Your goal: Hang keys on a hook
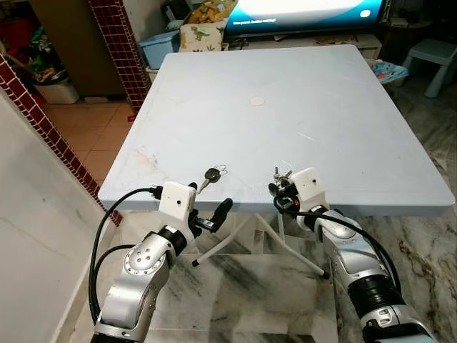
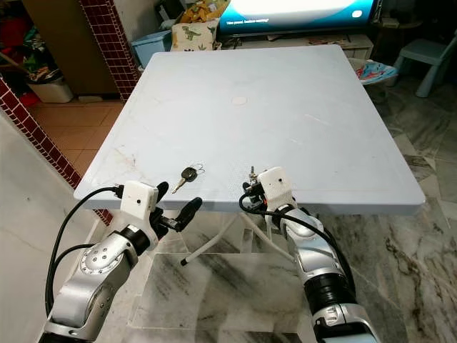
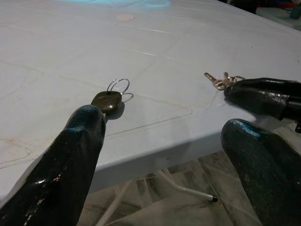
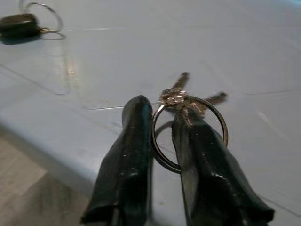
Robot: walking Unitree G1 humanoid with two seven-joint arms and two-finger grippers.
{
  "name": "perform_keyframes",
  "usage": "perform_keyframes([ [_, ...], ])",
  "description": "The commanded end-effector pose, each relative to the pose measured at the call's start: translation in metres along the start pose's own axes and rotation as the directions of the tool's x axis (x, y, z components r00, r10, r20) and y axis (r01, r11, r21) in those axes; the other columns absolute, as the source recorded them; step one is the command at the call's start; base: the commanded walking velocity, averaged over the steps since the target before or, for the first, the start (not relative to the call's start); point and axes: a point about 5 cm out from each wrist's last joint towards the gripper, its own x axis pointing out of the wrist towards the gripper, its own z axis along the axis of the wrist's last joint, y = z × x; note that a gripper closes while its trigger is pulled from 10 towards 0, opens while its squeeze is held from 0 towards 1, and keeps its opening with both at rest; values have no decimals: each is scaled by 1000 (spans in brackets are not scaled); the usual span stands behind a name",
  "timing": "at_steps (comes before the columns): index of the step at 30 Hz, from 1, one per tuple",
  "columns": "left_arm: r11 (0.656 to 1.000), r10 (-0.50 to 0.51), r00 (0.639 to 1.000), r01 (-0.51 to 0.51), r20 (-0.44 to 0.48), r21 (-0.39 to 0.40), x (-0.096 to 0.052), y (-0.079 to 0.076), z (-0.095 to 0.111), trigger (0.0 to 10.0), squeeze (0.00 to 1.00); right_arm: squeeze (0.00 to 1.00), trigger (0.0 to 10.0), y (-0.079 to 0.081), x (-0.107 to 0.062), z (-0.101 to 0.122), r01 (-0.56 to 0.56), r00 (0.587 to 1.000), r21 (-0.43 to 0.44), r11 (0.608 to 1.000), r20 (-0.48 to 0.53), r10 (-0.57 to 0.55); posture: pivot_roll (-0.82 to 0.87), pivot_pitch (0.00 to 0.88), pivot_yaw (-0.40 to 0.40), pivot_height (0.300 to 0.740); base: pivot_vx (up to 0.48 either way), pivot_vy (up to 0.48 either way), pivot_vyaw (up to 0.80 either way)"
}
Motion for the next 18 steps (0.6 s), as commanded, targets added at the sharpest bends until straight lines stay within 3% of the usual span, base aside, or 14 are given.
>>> perform_keyframes([
  [1,1000,1,1000,-1,-6,12,-1,2,1,10000,0,0,0,-4,-2,-3,38,999,10,999,-11,-38,-45,76,106,740,0,0,0],
  [14,1000,8,1000,-8,-4,14,0,3,1,10000,0,0,0,-12,-1,14,135,989,-12,991,58,-134,-44,74,107,740,0,0,0],
  [18,1000,13,1000,-13,-1,13,0,3,1,10000,0,0,0,-24,-3,32,225,964,-52,973,153,-215,-44,72,107,740,0,0,0],
])
